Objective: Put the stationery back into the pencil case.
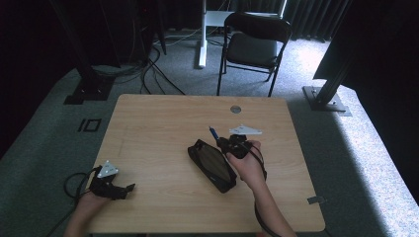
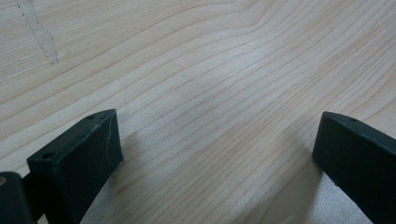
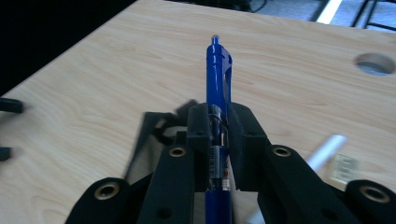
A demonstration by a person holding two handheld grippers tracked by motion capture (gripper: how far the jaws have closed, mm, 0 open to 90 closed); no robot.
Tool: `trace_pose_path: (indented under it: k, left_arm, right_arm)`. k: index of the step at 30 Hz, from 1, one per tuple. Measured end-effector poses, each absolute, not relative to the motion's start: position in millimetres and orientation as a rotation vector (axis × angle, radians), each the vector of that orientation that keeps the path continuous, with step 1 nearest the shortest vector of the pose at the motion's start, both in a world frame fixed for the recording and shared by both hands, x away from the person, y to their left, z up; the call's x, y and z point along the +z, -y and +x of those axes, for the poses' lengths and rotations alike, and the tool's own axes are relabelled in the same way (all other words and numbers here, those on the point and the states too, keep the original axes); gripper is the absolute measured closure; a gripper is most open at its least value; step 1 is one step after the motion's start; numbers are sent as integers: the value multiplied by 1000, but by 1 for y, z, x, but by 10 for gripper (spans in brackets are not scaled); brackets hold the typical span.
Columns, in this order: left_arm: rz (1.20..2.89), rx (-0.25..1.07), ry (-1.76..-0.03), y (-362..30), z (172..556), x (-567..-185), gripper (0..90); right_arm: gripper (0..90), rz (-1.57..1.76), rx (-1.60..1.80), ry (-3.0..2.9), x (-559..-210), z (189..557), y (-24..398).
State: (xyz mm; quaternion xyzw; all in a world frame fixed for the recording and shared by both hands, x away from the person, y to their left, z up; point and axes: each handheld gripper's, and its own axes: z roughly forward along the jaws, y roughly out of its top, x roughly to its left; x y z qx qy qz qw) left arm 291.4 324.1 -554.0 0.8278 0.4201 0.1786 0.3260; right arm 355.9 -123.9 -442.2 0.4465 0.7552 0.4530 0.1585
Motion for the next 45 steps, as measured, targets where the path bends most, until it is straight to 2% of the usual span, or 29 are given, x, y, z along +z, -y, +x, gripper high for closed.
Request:
trace_pose_path:
  k: [9, 45]
  left_arm:
    - [2167, 468, -1102, -324, 291, -554, 16]
    - [2167, 467, -1103, -324, 291, -554, 16]
  right_arm:
    - [795, 1224, 1258, -2282, -454, 348, 100]
    - [794, 1232, 974, -2448, -500, 364, 75]
